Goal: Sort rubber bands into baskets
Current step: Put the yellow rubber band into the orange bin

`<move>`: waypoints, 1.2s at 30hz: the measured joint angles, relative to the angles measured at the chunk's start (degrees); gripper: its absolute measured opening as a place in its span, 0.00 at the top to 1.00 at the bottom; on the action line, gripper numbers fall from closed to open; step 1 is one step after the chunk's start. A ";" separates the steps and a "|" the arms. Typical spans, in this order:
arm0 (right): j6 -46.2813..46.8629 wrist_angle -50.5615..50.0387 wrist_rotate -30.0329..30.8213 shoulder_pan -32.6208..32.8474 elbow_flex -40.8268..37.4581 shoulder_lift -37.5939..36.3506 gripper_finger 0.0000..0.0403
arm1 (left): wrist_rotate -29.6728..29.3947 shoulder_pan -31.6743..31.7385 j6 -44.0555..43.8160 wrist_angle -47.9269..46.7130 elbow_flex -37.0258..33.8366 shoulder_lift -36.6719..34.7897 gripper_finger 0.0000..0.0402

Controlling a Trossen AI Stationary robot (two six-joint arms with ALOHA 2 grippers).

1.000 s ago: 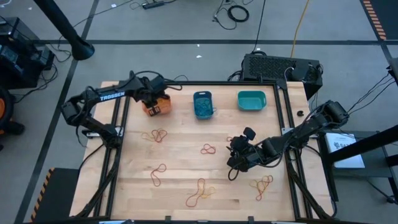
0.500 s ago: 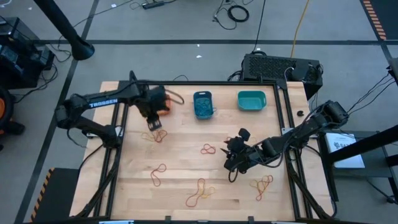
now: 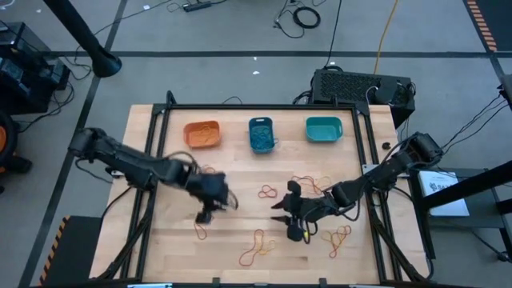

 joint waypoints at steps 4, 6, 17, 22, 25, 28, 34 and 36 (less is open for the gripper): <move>-0.86 -0.04 -0.70 1.18 0.00 0.02 0.61 | -0.43 -7.01 4.72 22.14 -4.90 4.90 0.77; -0.92 0.41 -0.78 1.46 0.00 0.02 0.61 | -2.07 -9.21 4.94 26.22 -5.07 7.80 0.77; -1.10 1.34 -0.54 1.66 0.00 0.00 0.61 | -26.30 -8.51 -8.16 -20.97 0.99 8.82 0.77; -1.12 1.32 -0.55 1.66 0.00 0.00 0.61 | -32.16 -2.56 -12.22 -40.40 0.51 8.67 0.77; -1.86 1.21 -0.55 1.66 0.00 0.00 0.61 | -30.26 2.56 -12.68 -42.88 -1.19 8.69 0.77; -2.59 1.11 -0.55 1.66 0.00 0.00 0.61 | -23.45 7.36 -8.26 -41.70 -2.72 8.69 0.77; -2.61 0.42 -0.58 1.66 0.00 0.00 0.61 | -20.88 14.78 -1.15 -40.45 -4.36 8.69 0.77; -2.61 -0.11 -0.58 1.66 0.00 0.00 0.61 | -19.61 16.83 -0.17 -39.67 -4.39 8.69 0.77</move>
